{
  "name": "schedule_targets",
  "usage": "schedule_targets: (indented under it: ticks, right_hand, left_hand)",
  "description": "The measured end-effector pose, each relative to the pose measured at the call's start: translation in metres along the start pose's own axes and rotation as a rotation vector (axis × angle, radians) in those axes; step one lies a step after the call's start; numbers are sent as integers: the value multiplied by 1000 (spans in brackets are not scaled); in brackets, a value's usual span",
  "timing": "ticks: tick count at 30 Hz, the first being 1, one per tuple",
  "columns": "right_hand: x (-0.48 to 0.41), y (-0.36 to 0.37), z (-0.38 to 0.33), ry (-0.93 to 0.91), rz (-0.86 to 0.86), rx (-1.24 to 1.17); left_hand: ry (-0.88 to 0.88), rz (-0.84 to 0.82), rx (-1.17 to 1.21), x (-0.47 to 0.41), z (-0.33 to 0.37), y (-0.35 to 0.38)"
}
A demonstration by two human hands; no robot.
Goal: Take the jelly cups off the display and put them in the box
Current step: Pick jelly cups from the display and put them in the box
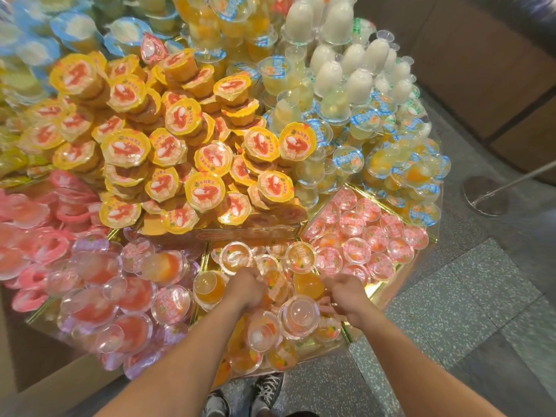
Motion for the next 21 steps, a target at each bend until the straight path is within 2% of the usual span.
schedule_targets:
  ticks: [16,21]
  right_hand:
    - [23,-22,-26,-159,33,104]
    - [21,-28,-28,-179,41,126]
  left_hand:
    - [56,-61,154,3,-17,-4]
    - [21,-57,213,7,-11,0]
Point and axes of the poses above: each hand's wrist, its own x-axis away from the middle knuckle, its own y-axis out of the palm, z = x × y, the point moved 2 cm from there along -x, towards the middle knuckle, and after that the axes turned 12 degrees about -x, right-handed, at the moved point
